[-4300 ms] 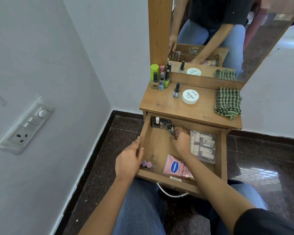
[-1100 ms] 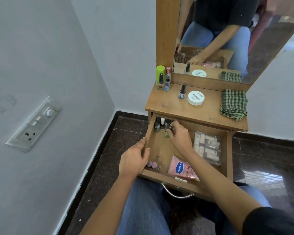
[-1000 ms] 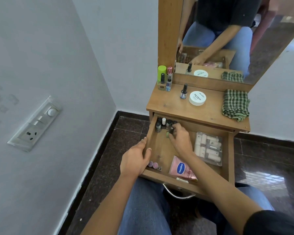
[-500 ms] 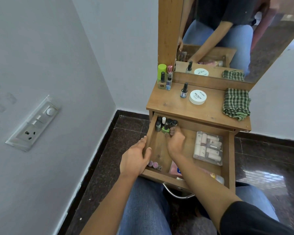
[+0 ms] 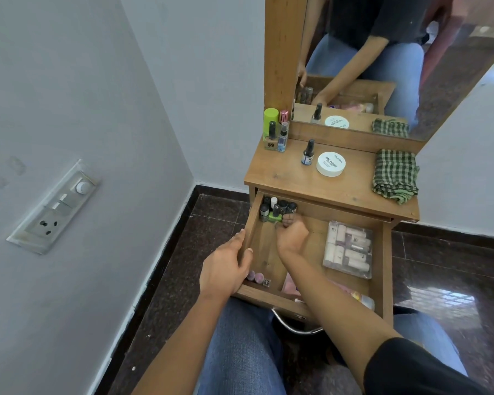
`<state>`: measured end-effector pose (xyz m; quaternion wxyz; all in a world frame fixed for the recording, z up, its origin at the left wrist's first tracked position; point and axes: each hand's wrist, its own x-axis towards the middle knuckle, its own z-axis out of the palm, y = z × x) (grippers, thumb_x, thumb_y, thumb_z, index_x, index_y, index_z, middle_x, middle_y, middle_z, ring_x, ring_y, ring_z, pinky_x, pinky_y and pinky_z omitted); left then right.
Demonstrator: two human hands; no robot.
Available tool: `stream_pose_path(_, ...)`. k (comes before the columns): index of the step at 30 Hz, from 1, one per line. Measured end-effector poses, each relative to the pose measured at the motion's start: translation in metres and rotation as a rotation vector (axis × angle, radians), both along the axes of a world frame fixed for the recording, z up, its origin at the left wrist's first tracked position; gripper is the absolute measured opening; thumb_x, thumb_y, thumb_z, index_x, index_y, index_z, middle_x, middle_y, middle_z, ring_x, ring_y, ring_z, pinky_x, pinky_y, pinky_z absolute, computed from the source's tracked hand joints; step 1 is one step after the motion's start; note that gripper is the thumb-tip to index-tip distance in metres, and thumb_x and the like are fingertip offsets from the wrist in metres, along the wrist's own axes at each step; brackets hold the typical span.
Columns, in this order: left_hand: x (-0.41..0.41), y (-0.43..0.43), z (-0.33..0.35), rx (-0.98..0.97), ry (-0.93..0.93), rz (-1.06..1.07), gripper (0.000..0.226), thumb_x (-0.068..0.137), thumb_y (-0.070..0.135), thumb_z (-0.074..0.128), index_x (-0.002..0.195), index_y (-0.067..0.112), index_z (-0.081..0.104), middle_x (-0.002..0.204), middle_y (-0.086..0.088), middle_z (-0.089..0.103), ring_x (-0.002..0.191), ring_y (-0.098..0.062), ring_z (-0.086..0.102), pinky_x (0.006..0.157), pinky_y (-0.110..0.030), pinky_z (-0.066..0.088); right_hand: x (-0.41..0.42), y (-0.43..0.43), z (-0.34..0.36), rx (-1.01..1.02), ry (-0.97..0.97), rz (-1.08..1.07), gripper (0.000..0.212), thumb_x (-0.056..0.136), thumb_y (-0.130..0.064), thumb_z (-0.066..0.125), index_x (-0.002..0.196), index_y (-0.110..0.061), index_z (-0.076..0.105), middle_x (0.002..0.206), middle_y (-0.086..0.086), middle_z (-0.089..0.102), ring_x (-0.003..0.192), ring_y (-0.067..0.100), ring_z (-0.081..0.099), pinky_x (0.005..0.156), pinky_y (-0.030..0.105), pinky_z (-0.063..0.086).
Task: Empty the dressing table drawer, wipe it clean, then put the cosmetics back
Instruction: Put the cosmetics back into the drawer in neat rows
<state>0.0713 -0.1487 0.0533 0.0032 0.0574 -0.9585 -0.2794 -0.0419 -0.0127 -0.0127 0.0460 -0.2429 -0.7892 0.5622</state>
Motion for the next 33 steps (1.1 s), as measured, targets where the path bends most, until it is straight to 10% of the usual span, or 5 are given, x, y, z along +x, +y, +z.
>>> stream_pose_path(5, 0.0, 0.0, 0.0, 0.006, 0.0, -0.003, 0.05, 0.098, 0.04, 0.044, 0.146, 0.029, 0.04, 0.143, 0.008, 0.05, 0.124, -0.011, 0.053, 0.1, -0.032, 0.047, 0.014, 0.014, 0.011, 0.016, 0.042, 0.077, 0.02, 0.079, 0.011, 0.061, 0.095, -0.001, 0.061, 0.087, 0.007, 0.063, 0.081, 0.016, 0.058, 0.061, 0.002, 0.041)
stream_pose_path(14, 0.001, 0.0, -0.001, 0.021, 0.007, 0.004, 0.049, 0.098, 0.04, 0.044, 0.145, 0.029, 0.042, 0.142, 0.009, 0.051, 0.121, -0.01, 0.055, 0.098, -0.031, 0.048, -0.037, 0.025, 0.132, 0.348, 0.672, 0.302, 0.019, 0.088, 0.0, 0.054, 0.104, -0.008, 0.06, 0.102, -0.001, 0.06, 0.093, 0.013, 0.059, 0.077, 0.022, 0.049)
stream_pose_path(21, 0.001, -0.001, 0.0, 0.01, 0.014, 0.0, 0.049, 0.098, 0.041, 0.043, 0.146, 0.029, 0.041, 0.143, 0.008, 0.051, 0.123, -0.011, 0.054, 0.098, -0.031, 0.047, -0.125, 0.021, 0.161, 0.854, 0.623, 0.406, 0.037, 0.085, 0.004, 0.051, 0.119, -0.004, 0.062, 0.109, 0.013, 0.054, 0.108, 0.031, 0.043, 0.088, 0.037, 0.045)
stream_pose_path(27, -0.001, -0.001, -0.001, -0.002, 0.003, 0.001, 0.049, 0.098, 0.042, 0.042, 0.146, 0.03, 0.039, 0.141, 0.009, 0.052, 0.121, -0.01, 0.055, 0.098, -0.031, 0.048, -0.14, 0.012, 0.15, 1.371, 0.604, 0.446, 0.012, 0.069, -0.004, 0.068, 0.08, -0.007, 0.067, 0.087, 0.01, 0.053, 0.084, 0.031, 0.052, 0.065, 0.035, 0.041)
stream_pose_path(33, -0.001, -0.001, 0.0, -0.007, 0.002, 0.0, 0.049, 0.099, 0.041, 0.042, 0.146, 0.03, 0.039, 0.142, 0.009, 0.052, 0.122, -0.01, 0.055, 0.097, -0.029, 0.046, -0.139, 0.008, 0.151, 1.439, 0.64, 0.427, 0.013, 0.06, -0.007, 0.075, 0.063, -0.011, 0.063, 0.078, 0.006, 0.053, 0.075, 0.027, 0.053, 0.06, 0.03, 0.037)
